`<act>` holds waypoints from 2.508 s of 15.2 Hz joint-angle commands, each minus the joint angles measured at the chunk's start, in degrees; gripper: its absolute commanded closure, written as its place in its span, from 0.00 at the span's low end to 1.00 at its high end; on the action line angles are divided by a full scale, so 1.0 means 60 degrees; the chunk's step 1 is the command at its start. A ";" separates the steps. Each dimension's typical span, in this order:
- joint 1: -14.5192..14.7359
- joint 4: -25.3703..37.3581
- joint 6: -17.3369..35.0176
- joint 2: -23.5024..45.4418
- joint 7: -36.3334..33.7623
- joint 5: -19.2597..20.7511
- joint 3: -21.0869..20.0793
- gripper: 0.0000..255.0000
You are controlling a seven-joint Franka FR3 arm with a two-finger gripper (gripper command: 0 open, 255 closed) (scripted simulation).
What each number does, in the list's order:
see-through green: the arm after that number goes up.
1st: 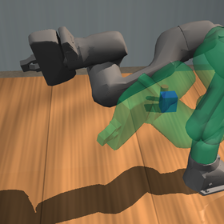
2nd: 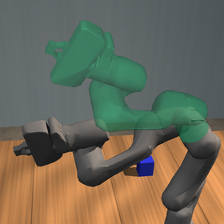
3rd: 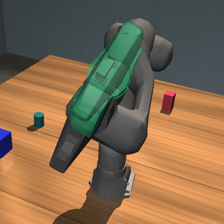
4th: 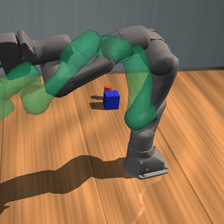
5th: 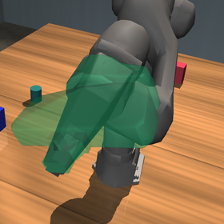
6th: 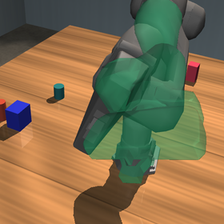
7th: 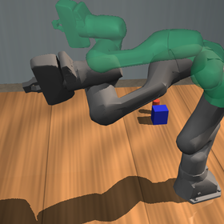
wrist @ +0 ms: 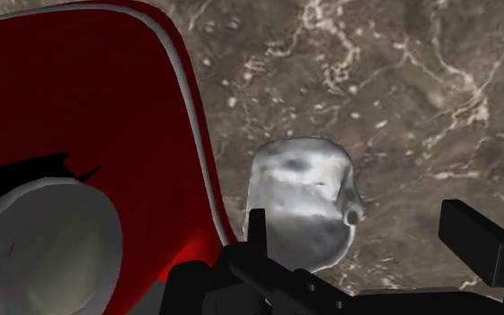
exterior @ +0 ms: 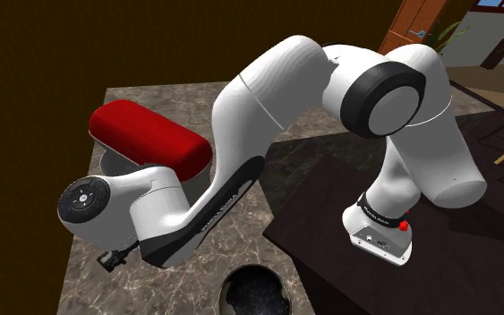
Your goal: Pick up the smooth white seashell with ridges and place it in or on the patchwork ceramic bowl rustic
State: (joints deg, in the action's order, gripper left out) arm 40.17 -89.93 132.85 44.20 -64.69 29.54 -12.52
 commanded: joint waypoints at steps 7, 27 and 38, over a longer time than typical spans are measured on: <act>-0.0126 -0.0060 0.0071 0.0563 0.0007 0.0021 0.0120 0.00; -0.0270 -0.0280 -0.0533 -0.0278 0.0268 -0.0236 -0.0104 1.00; 0.0386 0.2537 -0.1679 0.1114 -0.4738 -0.2617 0.0222 0.00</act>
State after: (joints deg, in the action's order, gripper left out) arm 41.56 -79.33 124.21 48.29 -85.97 16.83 -11.72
